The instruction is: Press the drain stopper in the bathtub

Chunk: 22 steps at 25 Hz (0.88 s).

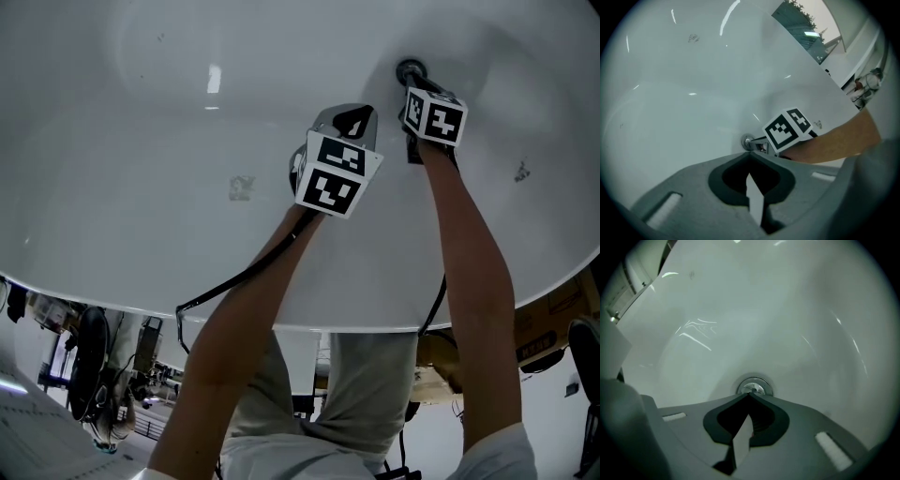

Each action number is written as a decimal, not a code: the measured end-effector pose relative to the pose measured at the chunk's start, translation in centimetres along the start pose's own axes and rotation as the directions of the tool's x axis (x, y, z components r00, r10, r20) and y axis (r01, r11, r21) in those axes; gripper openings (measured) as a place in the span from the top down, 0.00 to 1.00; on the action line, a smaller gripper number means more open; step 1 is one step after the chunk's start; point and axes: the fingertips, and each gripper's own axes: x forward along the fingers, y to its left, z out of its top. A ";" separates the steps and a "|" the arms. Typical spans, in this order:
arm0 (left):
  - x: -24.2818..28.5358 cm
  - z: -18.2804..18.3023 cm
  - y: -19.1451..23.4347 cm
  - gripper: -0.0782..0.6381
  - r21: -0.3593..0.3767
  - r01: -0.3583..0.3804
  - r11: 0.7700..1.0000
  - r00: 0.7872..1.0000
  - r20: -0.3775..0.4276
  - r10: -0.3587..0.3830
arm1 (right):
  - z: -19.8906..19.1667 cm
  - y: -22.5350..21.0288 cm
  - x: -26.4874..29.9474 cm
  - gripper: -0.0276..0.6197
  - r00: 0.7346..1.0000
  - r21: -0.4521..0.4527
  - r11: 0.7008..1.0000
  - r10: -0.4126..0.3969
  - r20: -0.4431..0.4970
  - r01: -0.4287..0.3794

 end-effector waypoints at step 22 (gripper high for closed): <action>-10.7 3.1 -4.3 0.89 0.089 0.049 0.995 0.998 0.034 -0.053 | 6.7 8.2 -14.8 0.95 0.964 0.076 0.994 0.052 0.262 -0.074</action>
